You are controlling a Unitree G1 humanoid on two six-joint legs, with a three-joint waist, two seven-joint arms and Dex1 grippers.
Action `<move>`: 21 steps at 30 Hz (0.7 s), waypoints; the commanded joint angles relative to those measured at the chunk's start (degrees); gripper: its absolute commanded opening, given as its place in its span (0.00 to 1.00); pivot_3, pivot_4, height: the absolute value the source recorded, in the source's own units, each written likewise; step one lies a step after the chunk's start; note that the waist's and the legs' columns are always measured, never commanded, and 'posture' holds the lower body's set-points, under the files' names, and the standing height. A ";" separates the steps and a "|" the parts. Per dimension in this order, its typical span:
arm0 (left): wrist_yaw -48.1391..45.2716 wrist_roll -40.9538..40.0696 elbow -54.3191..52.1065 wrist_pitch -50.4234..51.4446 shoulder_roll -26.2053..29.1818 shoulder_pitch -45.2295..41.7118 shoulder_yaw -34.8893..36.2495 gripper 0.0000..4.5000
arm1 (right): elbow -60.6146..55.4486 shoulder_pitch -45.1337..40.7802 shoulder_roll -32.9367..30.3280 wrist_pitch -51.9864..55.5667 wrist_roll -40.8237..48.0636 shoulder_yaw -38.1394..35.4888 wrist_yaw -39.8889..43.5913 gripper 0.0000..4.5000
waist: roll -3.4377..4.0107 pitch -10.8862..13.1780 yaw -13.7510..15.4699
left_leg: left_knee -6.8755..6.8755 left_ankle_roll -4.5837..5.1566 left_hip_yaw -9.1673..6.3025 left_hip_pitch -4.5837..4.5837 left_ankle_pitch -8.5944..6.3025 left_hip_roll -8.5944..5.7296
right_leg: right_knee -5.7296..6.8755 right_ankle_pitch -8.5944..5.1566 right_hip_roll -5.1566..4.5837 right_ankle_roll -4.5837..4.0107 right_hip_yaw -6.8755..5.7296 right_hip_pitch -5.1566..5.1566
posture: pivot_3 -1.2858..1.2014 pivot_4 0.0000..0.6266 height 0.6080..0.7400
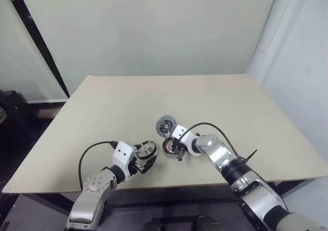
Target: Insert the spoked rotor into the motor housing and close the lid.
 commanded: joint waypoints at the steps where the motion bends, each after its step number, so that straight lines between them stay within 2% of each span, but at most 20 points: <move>1: 0.14 -0.06 -1.41 -1.21 -0.05 -1.16 0.03 1.00 | -2.16 -0.34 -0.79 1.12 -0.41 0.62 1.46 0.01 | 0.00 0.00 0.00 | 0.00 0.00 0.00 0.00 0.00 0.00 | 0.00 0.00 0.00 0.00 0.00 0.00 | 0.52 0.00 1.00; 12: 0.28 0.11 -1.36 -1.25 -0.06 -1.15 -0.08 1.00 | -2.10 -1.69 1.69 -2.70 1.78 -3.23 -2.67 0.01 | 0.00 0.00 -0.01 | -0.01 0.00 0.00 -0.01 0.00 0.00 | 0.00 0.00 0.01 0.00 -0.01 -0.02 | 0.52 0.00 1.00; 21: 0.50 0.08 -2.07 -1.13 -0.07 -0.75 0.05 1.00 | 4.73 -2.58 2.86 -6.11 0.29 -3.17 -5.14 0.01 | 0.00 0.00 -0.01 | -0.01 0.00 0.00 -0.02 0.00 0.00 | 0.00 0.00 -0.01 0.00 0.00 -0.01 | 0.52 0.00 1.00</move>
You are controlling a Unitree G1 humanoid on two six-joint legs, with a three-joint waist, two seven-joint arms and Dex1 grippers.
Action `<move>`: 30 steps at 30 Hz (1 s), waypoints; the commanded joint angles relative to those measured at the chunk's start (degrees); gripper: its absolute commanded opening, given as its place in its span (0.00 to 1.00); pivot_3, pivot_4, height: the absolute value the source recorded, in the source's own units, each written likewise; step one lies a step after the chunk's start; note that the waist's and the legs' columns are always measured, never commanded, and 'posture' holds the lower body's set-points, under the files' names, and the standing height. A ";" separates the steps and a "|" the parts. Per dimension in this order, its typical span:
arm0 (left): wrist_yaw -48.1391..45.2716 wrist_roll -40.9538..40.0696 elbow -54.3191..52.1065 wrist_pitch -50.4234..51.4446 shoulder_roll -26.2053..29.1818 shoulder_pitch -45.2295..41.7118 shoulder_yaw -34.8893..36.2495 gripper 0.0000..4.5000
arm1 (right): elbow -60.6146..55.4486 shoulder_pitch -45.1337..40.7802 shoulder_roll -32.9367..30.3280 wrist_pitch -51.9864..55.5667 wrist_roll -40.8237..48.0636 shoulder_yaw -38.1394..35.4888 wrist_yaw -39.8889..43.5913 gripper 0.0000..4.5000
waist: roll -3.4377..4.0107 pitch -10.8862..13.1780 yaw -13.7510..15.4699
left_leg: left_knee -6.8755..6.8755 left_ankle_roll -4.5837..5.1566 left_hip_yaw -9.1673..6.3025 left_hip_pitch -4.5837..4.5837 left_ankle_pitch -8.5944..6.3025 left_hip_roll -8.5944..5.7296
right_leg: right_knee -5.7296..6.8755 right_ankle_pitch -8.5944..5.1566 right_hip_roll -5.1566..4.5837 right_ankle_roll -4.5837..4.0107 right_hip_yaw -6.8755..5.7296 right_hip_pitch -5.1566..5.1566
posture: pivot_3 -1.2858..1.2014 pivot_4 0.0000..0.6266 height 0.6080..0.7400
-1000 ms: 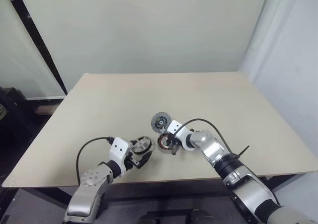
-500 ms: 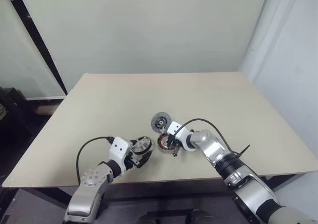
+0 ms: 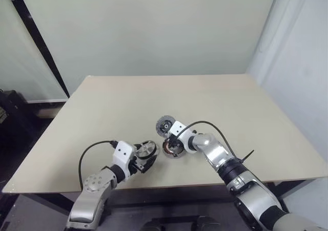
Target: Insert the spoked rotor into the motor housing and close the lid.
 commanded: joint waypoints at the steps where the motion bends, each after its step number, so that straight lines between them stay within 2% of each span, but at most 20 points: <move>1: 0.32 -0.06 -2.24 -1.02 0.01 -0.44 0.11 1.00 | 2.13 -2.06 -0.13 -1.71 -0.70 -0.36 -1.09 0.01 | 0.00 0.00 -0.01 | 0.00 0.00 0.00 0.00 0.00 0.00 | 0.00 0.00 0.00 0.00 0.01 0.00 | 0.52 0.00 1.00; 11: 0.34 -0.12 -2.72 -0.95 0.02 -0.08 0.00 1.00 | 4.10 -2.27 -0.78 -1.78 -1.59 0.14 -2.10 0.01 | 0.01 0.00 0.01 | 0.03 -0.01 0.00 0.03 0.01 0.02 | 0.01 -0.01 0.00 -0.01 -0.01 0.05 | 0.52 0.00 1.00; 23: 0.13 -0.03 -2.29 -0.97 -0.12 -0.52 -0.54 1.00 | -3.28 -2.64 -5.10 5.43 -3.41 5.00 7.06 0.01 | 0.02 -0.01 0.03 | 0.03 0.00 -0.03 0.00 0.00 -0.01 | 0.00 0.00 -0.03 0.01 0.00 0.05 | 0.52 0.00 1.00; 30: 0.39 -0.08 -2.17 -1.13 -0.22 -0.71 -0.76 1.00 | -4.84 -2.67 -5.28 6.90 -3.98 5.72 6.94 0.01 | 0.03 -0.02 0.01 | 0.03 0.00 -0.02 0.03 0.01 -0.01 | 0.00 -0.01 0.01 -0.01 -0.06 0.04 | 0.52 0.00 1.00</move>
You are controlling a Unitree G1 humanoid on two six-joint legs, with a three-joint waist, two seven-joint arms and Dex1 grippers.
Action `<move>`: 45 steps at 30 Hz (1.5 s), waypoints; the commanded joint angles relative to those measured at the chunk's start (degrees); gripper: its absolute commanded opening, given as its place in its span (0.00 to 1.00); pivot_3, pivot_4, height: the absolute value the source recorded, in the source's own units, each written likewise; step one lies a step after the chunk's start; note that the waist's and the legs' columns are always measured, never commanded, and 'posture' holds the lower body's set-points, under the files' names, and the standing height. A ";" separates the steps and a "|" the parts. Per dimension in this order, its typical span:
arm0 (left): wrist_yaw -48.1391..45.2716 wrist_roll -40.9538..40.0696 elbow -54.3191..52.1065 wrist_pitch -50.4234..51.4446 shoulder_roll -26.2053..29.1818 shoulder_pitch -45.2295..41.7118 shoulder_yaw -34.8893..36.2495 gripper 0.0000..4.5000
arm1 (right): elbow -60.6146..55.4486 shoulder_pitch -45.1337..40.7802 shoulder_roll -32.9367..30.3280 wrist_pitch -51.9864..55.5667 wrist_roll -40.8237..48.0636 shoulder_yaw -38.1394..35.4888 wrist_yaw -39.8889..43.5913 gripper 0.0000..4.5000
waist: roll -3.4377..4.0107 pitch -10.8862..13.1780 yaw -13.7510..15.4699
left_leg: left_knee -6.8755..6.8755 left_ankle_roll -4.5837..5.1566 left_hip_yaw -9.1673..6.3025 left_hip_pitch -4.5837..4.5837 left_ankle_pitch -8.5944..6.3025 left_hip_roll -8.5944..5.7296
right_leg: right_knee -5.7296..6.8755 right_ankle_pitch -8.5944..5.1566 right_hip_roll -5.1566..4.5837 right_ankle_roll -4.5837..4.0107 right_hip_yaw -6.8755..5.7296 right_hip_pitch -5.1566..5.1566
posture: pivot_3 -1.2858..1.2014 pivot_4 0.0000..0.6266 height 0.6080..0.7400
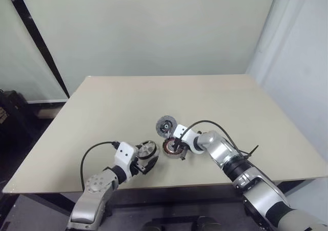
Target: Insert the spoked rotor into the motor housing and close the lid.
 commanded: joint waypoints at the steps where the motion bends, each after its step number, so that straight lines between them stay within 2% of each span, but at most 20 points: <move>1: 0.36 -0.06 -2.02 -1.11 -0.15 -1.01 0.19 1.00 | -1.87 -0.88 -0.22 0.44 -1.04 0.27 -0.50 0.01 | 0.00 0.00 0.00 | 0.00 0.00 0.00 0.00 0.00 0.00 | 0.00 0.00 0.00 0.00 -0.01 0.00 | 0.52 0.00 1.00; 6: 0.50 -0.04 -2.20 -1.04 -0.24 -0.91 0.07 1.00 | -4.39 -0.73 0.24 1.05 0.05 -0.80 -1.04 0.01 | 0.00 0.00 0.00 | 0.00 0.00 0.01 -0.03 0.00 0.00 | 0.00 0.01 -0.01 0.01 0.01 -0.04 | 0.52 0.00 1.00; 11: 0.51 -0.07 -2.13 -1.19 -0.32 -0.82 -0.11 1.00 | -6.94 -0.56 -0.36 2.69 -0.72 1.37 0.98 0.01 | 0.00 0.00 0.01 | -0.01 0.00 0.00 -0.04 0.00 -0.01 | 0.01 0.01 -0.01 0.02 0.01 -0.05 | 0.52 0.00 1.00; 19: 0.80 0.02 -2.18 -1.42 -0.61 -0.72 -0.19 1.00 | -3.31 -0.73 0.54 0.71 -2.48 3.67 -1.25 0.01 | 0.00 0.00 0.00 | -0.01 0.00 0.01 -0.04 0.00 -0.01 | 0.00 0.01 -0.01 0.01 0.01 -0.04 | 0.52 0.00 1.00; 34: 1.28 -0.01 -2.88 -1.71 -0.54 -0.18 -0.07 1.00 | 3.36 -2.61 1.78 -5.40 -4.08 3.68 -5.22 0.01 | 0.00 -0.01 -0.02 | -0.01 0.00 0.01 0.00 0.00 0.01 | 0.01 0.01 0.00 0.01 0.01 -0.03 | 0.52 0.00 1.00; 45: 1.27 0.17 -2.45 -1.97 -0.59 -0.45 -0.20 1.00 | 0.42 -2.72 1.46 -4.94 -3.00 1.94 -4.59 0.01 | 0.00 0.00 -0.03 | -0.02 0.00 0.00 -0.01 0.00 0.02 | 0.01 0.01 0.00 0.01 0.01 -0.05 | 0.52 0.00 1.00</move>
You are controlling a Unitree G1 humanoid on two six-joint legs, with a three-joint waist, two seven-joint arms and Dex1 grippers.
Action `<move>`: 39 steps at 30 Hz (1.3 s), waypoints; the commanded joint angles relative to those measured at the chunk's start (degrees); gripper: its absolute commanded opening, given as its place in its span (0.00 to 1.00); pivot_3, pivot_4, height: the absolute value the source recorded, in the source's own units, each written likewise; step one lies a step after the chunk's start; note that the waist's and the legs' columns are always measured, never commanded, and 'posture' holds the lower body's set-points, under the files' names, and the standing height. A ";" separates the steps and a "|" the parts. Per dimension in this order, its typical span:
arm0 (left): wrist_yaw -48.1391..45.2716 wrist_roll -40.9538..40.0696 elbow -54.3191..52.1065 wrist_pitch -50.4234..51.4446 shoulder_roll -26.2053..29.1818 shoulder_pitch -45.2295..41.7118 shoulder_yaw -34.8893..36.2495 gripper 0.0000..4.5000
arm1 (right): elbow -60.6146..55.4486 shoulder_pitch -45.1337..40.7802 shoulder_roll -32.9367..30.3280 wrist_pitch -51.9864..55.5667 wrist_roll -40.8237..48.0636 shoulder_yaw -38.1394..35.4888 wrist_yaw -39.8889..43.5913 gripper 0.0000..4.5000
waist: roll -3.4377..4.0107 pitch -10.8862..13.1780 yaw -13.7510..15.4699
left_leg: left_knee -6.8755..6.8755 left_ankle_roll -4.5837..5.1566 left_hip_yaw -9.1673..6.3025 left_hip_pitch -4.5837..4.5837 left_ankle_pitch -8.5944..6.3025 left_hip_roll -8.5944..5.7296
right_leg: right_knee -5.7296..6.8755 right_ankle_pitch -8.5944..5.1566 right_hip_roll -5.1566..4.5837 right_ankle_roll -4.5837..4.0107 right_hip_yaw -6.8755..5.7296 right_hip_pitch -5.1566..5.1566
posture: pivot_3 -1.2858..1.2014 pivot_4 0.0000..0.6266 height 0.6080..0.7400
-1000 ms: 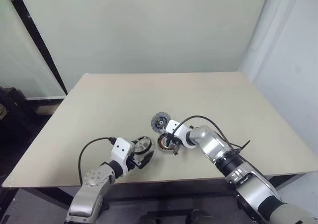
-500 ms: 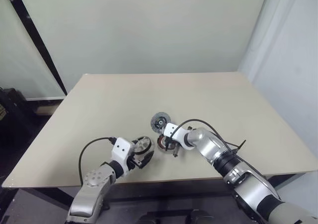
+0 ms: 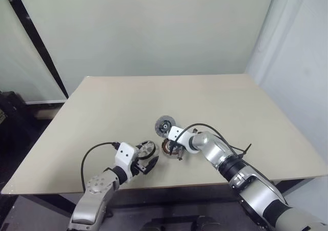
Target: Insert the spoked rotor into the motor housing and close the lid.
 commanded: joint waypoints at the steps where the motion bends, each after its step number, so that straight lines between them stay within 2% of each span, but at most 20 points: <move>1: 0.21 0.12 -2.31 -1.48 -0.11 -0.90 0.08 1.00 | -3.84 -1.08 -0.36 0.56 0.24 -1.49 1.09 0.01 | 0.00 0.00 0.00 | 0.00 0.00 0.00 -0.01 0.00 0.00 | 0.00 0.00 0.00 0.00 0.00 -0.01 | 0.52 0.00 1.00; 13: 0.15 0.18 -1.97 -1.85 -0.30 -1.22 -0.20 1.00 | -6.96 0.32 0.10 2.20 -0.07 -0.65 2.57 0.01 | 0.00 0.00 0.02 | -0.02 0.00 0.00 -0.02 0.00 -0.02 | 0.00 0.00 -0.01 0.00 0.00 -0.01 | 0.52 0.00 1.00; 39: 0.78 0.10 -2.56 -1.85 -0.69 -0.64 -0.33 1.00 | 3.78 -1.96 3.09 -2.70 -1.20 -1.23 -3.37 0.01 | 0.00 0.00 -0.05 | -0.01 0.00 0.00 0.05 0.00 0.02 | 0.01 -0.01 0.00 -0.01 0.00 0.01 | 0.52 0.00 1.00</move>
